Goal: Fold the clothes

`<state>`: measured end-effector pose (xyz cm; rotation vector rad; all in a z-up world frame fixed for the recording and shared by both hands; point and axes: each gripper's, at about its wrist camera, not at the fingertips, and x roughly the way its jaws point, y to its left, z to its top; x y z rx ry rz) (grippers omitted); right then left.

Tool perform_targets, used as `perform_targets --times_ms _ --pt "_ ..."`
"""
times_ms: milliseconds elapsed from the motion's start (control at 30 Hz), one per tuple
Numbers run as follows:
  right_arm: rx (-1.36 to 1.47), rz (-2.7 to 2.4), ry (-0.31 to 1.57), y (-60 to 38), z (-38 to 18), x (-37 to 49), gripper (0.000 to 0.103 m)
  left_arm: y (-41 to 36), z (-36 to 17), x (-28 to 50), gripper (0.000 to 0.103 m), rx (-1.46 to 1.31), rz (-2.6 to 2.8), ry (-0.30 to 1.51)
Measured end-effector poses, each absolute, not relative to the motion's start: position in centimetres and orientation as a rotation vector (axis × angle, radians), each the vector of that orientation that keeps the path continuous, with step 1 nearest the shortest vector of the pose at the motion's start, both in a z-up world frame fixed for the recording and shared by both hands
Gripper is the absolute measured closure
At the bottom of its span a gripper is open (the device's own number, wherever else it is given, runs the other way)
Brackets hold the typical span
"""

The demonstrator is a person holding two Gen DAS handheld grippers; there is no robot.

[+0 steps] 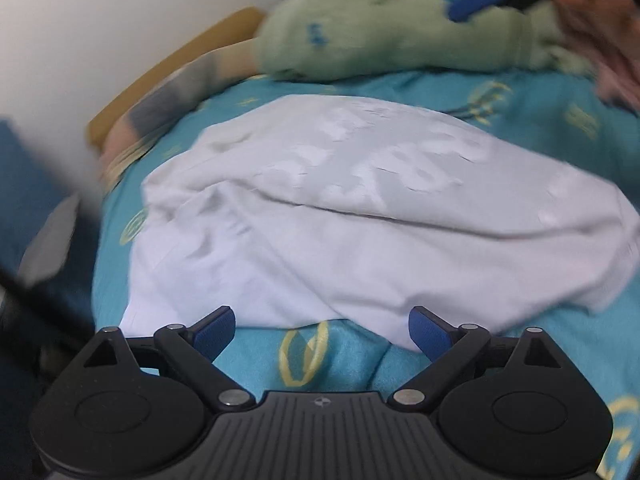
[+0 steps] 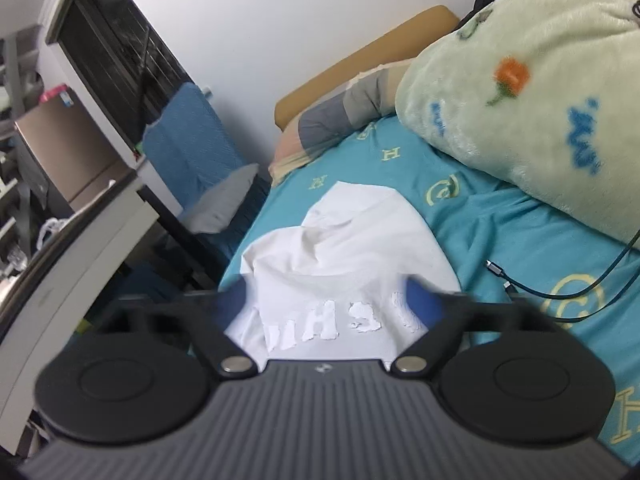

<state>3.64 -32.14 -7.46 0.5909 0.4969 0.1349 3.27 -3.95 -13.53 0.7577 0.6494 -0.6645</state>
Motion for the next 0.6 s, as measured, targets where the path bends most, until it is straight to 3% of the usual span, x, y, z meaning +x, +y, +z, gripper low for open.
perform_targets --times_ms 100,200,300,367,467,533,600 --pt "0.579 0.151 0.551 -32.0 -7.9 4.0 0.014 -3.2 -13.9 3.6 0.005 0.724 -0.789 0.665" --pt "0.564 0.14 0.57 -31.5 -8.4 4.0 0.014 -1.8 -13.7 6.6 0.007 0.417 -0.843 0.85" --pt "0.528 0.135 0.582 -30.7 -8.8 4.6 0.014 -0.8 -14.3 10.1 0.018 0.078 -0.838 1.077" --pt "0.49 0.132 0.579 -30.2 -9.0 4.9 0.014 -0.5 -14.3 11.3 0.023 -0.041 -0.824 1.133" --pt "0.438 0.12 0.576 -29.6 -9.1 5.1 0.014 -0.1 -13.7 12.3 0.046 -0.11 -0.787 1.128" --pt "0.419 0.119 0.571 -29.4 -9.2 5.2 0.014 0.6 -13.4 13.0 0.075 -0.147 -0.756 1.133" --pt "0.413 0.123 0.567 -29.2 -9.1 5.1 0.014 1.7 -13.0 13.8 0.096 -0.156 -0.729 1.152"
